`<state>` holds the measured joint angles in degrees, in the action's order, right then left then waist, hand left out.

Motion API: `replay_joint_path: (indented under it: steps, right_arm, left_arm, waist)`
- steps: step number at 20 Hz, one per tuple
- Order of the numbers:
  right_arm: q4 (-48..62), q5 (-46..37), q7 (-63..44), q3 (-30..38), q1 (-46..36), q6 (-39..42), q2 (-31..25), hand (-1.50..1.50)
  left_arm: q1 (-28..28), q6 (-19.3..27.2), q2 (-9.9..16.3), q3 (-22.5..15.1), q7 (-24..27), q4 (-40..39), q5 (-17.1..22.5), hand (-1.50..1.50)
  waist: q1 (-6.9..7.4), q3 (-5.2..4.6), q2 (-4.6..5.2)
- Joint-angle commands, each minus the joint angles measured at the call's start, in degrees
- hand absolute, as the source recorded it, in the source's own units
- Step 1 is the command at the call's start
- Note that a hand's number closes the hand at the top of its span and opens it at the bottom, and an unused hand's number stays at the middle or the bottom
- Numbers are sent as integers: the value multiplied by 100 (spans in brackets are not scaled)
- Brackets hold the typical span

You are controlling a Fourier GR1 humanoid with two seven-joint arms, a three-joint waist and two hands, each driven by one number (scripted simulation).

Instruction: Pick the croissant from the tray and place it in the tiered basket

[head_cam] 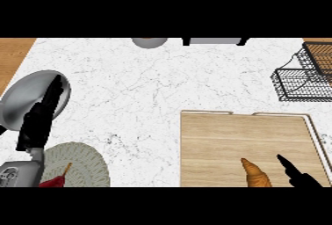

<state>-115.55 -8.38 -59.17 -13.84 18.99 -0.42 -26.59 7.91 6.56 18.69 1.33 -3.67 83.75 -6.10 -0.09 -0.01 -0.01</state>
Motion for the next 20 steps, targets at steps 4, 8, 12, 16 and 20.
replay_joint_path:
  steps: [4,8,12,16,20]
  right_arm:
    - [634,-325,-8,-202,-344,173,533,-150]
    - [788,-339,-210,-296,-491,200,780,-150]
    - [1059,121,339,-463,-610,654,768,150]
    - [912,-759,570,-813,-553,711,368,150]
    - [711,-419,570,-502,-294,404,694,150]
  left_arm:
    - [-144,99,-265,-25,-133,340,-293,0]
    - [20,-84,-185,122,-180,165,-249,0]
    - [129,-197,-128,254,183,-201,-120,0]
    - [194,-117,-216,175,-56,-118,-243,0]
    - [353,-54,-287,154,-211,-93,-315,0]
  waist:
    - [10,2,-3]
    - [13,1,0]
    - [37,2,17]
    - [12,2,3]
    - [-42,3,1]
